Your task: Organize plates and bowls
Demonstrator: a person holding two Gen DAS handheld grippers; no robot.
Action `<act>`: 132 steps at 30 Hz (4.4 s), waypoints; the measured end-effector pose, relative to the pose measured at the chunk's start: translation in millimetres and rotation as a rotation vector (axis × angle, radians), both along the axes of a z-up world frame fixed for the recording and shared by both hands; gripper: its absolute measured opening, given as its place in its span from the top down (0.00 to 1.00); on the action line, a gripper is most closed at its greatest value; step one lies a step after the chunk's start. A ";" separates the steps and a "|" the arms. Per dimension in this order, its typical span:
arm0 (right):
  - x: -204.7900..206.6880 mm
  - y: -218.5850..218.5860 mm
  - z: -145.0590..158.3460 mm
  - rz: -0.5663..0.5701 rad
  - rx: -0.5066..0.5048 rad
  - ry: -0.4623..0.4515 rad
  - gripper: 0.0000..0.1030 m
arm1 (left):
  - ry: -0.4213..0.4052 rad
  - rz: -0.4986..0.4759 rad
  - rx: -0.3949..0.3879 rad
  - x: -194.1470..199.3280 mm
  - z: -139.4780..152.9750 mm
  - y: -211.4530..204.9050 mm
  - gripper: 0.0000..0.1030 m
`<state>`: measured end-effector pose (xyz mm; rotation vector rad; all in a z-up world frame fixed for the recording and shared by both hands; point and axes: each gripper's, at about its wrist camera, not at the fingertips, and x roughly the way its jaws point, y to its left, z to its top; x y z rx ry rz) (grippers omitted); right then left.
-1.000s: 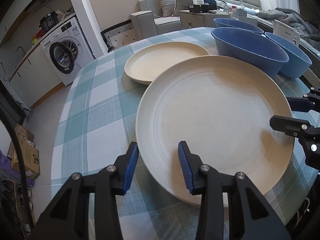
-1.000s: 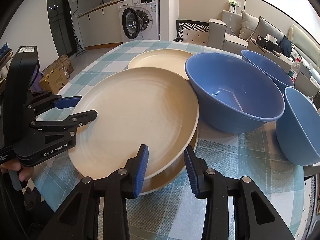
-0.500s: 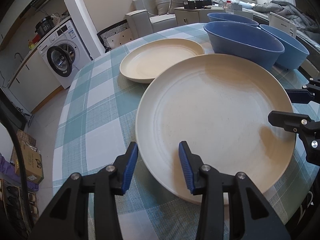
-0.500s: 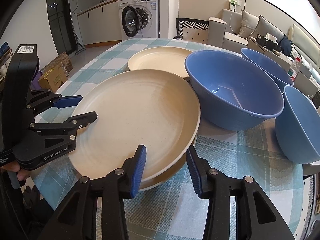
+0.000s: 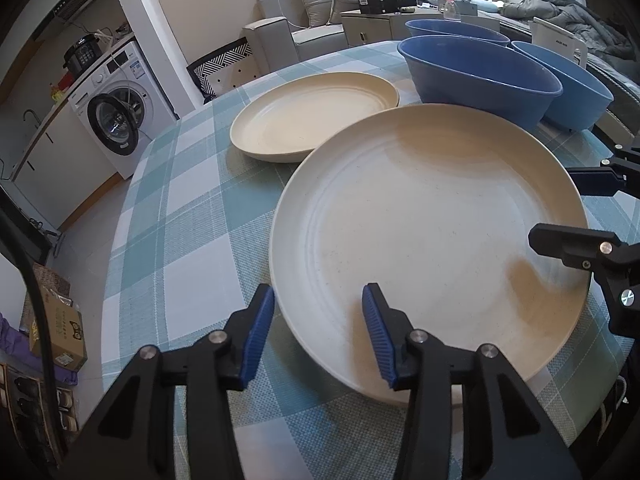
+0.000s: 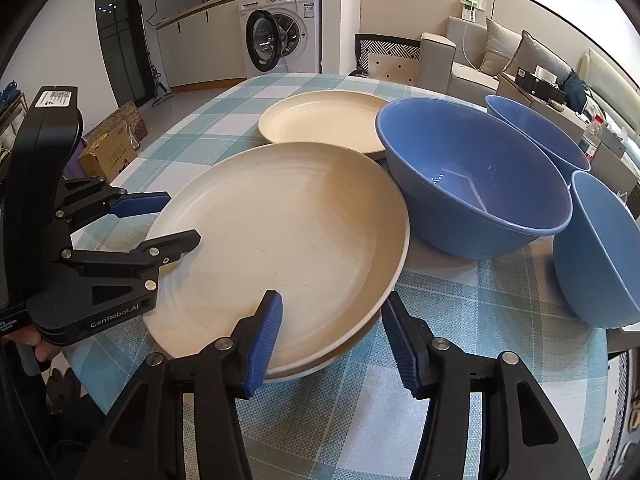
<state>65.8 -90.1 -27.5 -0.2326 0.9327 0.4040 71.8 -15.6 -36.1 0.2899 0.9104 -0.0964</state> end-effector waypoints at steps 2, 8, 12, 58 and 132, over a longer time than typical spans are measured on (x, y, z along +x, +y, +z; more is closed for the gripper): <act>0.1 0.3 0.0 -0.001 0.003 0.003 0.48 | -0.001 -0.003 0.003 -0.3 -0.1 -1.2 0.53; 0.9 -0.2 0.9 -0.002 0.009 0.004 0.47 | 0.001 -0.003 -0.001 -0.1 0.2 -2.1 0.51; 2.1 -1.3 1.2 -0.007 0.012 0.002 0.42 | 0.005 -0.002 -0.011 -0.1 0.6 -1.4 0.49; 9.6 -11.9 77.3 0.027 0.202 -0.243 0.01 | -0.196 0.147 -0.306 -3.7 56.5 35.8 0.00; 122.1 -36.1 91.7 -0.025 0.236 -0.209 0.01 | -0.023 0.298 -0.205 152.2 21.0 65.0 0.00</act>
